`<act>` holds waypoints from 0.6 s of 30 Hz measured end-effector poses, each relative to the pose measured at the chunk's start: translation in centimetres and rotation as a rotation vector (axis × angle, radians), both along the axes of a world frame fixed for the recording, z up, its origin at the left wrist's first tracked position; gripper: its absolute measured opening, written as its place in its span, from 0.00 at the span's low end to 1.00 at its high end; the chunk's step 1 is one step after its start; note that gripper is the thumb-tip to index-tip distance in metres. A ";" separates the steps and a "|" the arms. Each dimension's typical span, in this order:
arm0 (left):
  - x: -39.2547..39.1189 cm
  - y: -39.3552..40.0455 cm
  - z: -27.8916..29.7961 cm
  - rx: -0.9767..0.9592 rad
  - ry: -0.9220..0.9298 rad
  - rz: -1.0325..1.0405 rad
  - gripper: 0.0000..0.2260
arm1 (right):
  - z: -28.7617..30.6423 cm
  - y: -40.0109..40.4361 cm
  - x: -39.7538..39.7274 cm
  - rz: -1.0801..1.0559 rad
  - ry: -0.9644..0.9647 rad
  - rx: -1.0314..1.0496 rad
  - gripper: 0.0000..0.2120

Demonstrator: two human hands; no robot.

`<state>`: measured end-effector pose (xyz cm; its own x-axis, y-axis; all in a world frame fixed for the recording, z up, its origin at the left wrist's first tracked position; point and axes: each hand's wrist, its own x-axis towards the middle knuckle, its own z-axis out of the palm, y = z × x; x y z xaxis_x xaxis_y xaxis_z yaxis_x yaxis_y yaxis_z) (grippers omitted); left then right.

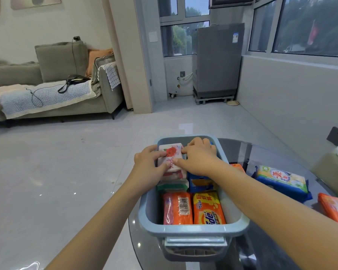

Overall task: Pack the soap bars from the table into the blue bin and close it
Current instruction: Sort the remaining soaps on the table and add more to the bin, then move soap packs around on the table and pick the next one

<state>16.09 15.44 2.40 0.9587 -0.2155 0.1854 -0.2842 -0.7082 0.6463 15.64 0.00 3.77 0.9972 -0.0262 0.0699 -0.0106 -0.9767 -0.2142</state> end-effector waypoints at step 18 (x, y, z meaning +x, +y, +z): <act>-7.6 -3.5 4.2 -0.338 0.030 -0.095 0.11 | 1.2 -6.5 -7.0 0.088 -0.210 0.723 0.07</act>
